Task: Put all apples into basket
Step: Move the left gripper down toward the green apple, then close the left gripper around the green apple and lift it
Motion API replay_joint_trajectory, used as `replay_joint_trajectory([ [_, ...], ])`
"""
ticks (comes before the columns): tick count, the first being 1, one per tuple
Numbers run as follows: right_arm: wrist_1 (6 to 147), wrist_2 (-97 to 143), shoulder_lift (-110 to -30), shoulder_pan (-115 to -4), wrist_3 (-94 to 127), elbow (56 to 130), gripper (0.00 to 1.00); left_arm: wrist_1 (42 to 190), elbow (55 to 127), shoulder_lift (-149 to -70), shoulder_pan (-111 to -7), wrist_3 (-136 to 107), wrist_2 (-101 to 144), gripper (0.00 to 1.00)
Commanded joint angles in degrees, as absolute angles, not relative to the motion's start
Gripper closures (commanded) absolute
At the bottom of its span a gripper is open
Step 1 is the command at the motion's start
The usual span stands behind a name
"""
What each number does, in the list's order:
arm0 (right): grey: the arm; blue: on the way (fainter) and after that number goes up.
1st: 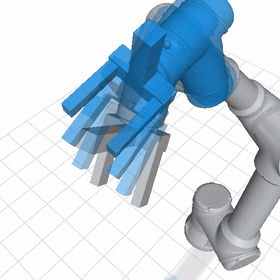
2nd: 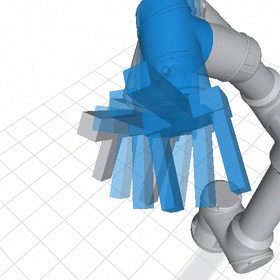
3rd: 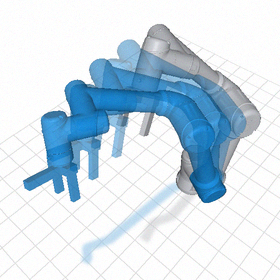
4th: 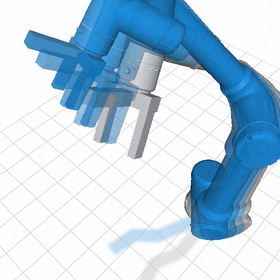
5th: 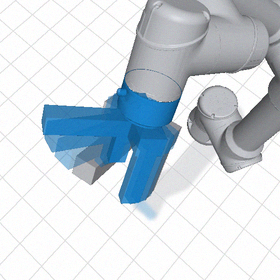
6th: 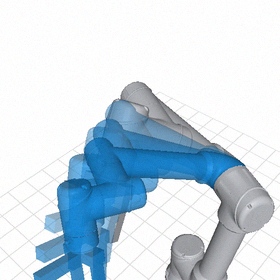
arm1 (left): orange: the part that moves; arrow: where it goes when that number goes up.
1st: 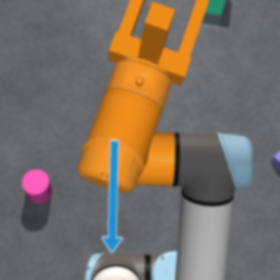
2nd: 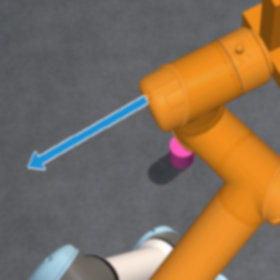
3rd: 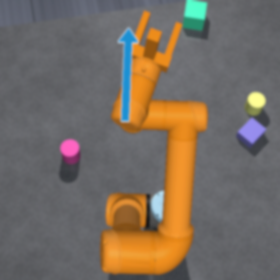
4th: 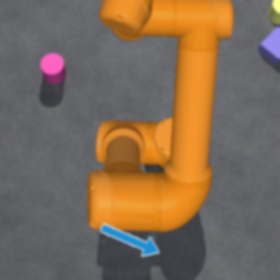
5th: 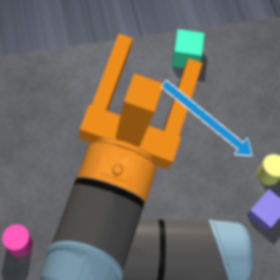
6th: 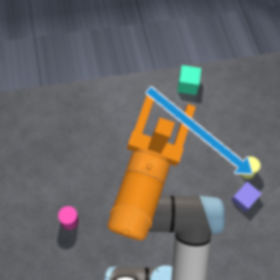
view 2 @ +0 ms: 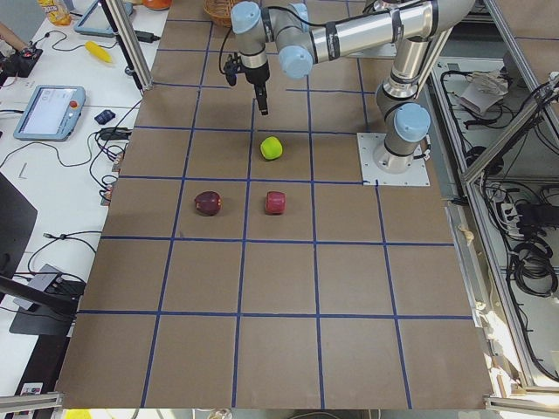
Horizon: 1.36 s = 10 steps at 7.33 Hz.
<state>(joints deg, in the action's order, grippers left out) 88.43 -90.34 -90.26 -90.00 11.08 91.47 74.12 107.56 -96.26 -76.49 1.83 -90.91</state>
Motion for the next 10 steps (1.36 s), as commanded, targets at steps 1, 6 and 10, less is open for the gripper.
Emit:
replay_joint_trajectory([
  [1, 88.42, -90.35, -90.26, -90.0, 11.07, 91.49, 0.0, 60.96, 116.78, -98.51, -74.18, 1.32, -88.96, 0.0],
  [6, 88.42, -90.35, -90.26, -90.0, 10.9, 91.58, 0.0, 54.85, 118.99, -104.93, -74.09, 1.23, -87.54, 0.0],
  [10, 88.51, -90.35, -90.18, -90.0, 10.81, 91.58, 0.0, 54.84, 117.08, -103.98, -76.1, -0.76, -86.84, 0.67],
])
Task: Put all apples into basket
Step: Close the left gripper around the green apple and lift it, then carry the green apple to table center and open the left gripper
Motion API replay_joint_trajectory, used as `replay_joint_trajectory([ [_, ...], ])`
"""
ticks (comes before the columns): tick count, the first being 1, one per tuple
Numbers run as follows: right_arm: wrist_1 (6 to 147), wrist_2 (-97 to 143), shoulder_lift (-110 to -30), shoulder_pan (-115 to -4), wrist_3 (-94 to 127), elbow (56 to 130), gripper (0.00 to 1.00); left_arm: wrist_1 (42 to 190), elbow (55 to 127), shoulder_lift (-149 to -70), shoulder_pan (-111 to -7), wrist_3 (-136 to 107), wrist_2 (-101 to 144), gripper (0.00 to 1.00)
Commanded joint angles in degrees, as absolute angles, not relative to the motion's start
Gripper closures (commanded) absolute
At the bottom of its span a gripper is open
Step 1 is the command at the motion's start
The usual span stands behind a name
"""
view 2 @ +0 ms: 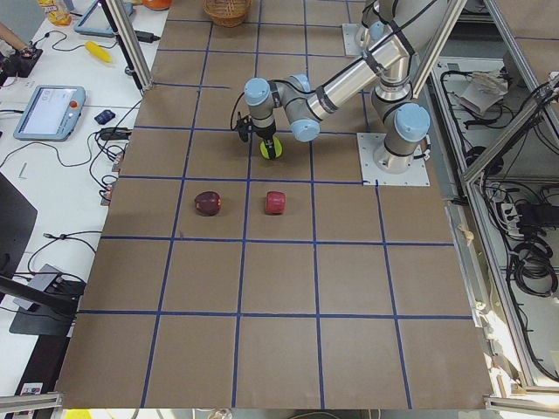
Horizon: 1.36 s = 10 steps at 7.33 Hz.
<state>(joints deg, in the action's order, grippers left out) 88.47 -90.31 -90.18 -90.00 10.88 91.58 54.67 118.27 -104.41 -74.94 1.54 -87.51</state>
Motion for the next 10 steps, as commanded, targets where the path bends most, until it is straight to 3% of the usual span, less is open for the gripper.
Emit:
replay_joint_trajectory([
  [1, 88.59, -90.35, -90.18, -90.0, 10.64, 91.58, 0.0, 55.45, 114.37, -103.71, -80.46, -7.66, -84.14, 0.69],
  [4, 87.03, -90.26, -89.56, -85.2, 9.76, 91.58, 0.0, 53.28, 105.77, -109.57, -99.88, -44.47, -78.97, 0.71],
  [7, 84.45, -90.18, -89.56, -79.28, 7.22, 91.58, 0.0, 50.01, 99.85, -116.53, -107.04, -53.07, -77.52, 0.7],
  [8, 84.46, -90.09, -89.39, -79.36, 7.12, 91.58, 0.0, 50.18, 100.19, -117.06, -107.57, -52.91, -77.52, 0.49],
  [9, 84.46, -89.74, -88.95, -79.28, 6.95, 91.58, 0.0, 50.01, 100.2, -117.77, -107.58, -52.48, -77.52, 0.0],
  [10, 84.46, -89.3, -87.9, -79.36, 6.94, 91.5, 0.0, 50.01, 100.11, -117.95, -107.58, -52.21, -77.52, 0.0],
])
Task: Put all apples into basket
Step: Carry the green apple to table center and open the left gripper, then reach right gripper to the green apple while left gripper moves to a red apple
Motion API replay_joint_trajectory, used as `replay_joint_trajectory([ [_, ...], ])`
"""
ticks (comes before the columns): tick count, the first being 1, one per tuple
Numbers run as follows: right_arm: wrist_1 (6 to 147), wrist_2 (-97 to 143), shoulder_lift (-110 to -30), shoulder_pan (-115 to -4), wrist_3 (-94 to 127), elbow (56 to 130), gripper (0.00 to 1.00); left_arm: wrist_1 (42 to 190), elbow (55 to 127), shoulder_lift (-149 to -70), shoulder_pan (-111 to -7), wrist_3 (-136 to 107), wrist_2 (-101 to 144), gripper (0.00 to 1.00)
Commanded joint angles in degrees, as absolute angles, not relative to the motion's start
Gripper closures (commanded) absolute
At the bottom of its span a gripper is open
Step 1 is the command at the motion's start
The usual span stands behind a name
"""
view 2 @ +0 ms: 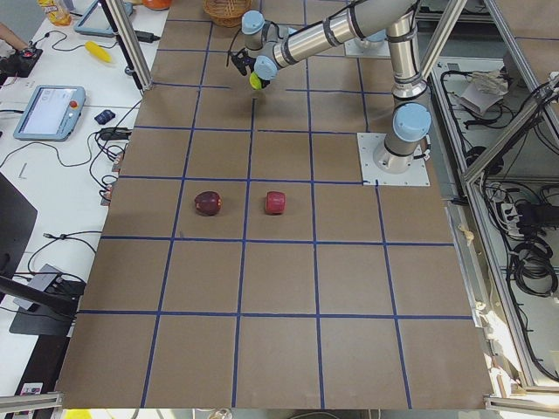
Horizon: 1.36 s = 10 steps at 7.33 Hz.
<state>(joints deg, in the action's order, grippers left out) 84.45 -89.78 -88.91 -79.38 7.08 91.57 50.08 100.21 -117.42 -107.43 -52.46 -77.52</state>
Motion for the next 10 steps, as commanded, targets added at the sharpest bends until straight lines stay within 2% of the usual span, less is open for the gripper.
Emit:
replay_joint_trajectory([
  [1, 85.94, -89.12, -86.67, -79.63, 6.94, 91.32, 0.0, 50.53, 99.15, -117.6, -107.4, -51.51, -77.69, 0.0],
  [4, 95.33, -88.77, -84.13, -87.32, 5.28, 91.14, 0.0, 54.82, 99.05, -113.22, -103.64, -45.31, -79.8, 0.0],
  [7, 103.33, -87.38, -79.91, -95.95, 5.45, 91.4, 0.0, 70.0, 100.01, -106.37, -93.28, -18.39, -86.87, 0.0],
  [10, 112.5, -85.35, -72.44, -104.22, 6.33, 91.41, 0.0, 81.27, 100.28, -99.51, -81.26, 4.66, -94.54, 0.0],
])
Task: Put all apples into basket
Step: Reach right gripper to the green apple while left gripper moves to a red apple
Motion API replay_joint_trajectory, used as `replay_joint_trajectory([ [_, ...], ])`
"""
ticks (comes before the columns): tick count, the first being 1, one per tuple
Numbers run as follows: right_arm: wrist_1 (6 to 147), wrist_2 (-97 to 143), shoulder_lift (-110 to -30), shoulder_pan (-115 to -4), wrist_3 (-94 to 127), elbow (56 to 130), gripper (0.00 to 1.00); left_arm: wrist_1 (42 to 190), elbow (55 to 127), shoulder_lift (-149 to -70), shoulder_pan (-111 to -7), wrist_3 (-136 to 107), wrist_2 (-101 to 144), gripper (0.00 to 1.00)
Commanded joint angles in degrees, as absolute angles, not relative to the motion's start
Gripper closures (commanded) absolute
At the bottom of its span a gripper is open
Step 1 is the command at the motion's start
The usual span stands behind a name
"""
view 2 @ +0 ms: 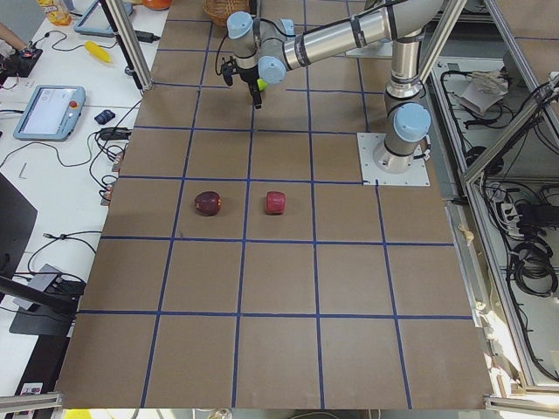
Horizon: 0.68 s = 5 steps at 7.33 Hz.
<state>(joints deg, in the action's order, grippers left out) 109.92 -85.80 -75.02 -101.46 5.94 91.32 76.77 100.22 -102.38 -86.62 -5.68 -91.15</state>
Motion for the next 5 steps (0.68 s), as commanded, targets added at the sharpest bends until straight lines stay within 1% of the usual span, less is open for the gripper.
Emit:
replay_joint_trajectory([
  [1, 112.41, -84.56, -70.68, -105.11, 5.46, 91.49, 0.0, 81.21, 100.46, -98.97, -76.77, 13.79, -95.7, 0.0],
  [3, 116.86, -83.5, -66.82, -107.57, 3.88, 91.67, 0.0, 78.42, 102.47, -100.36, -64.75, 32.95, -95.54, 0.0],
  [5, 118.04, -83.58, -64.17, -109.33, 3.69, 92.02, 0.0, 66.34, 108.51, -101.95, -58.56, 42.49, -95.62, 0.0],
])
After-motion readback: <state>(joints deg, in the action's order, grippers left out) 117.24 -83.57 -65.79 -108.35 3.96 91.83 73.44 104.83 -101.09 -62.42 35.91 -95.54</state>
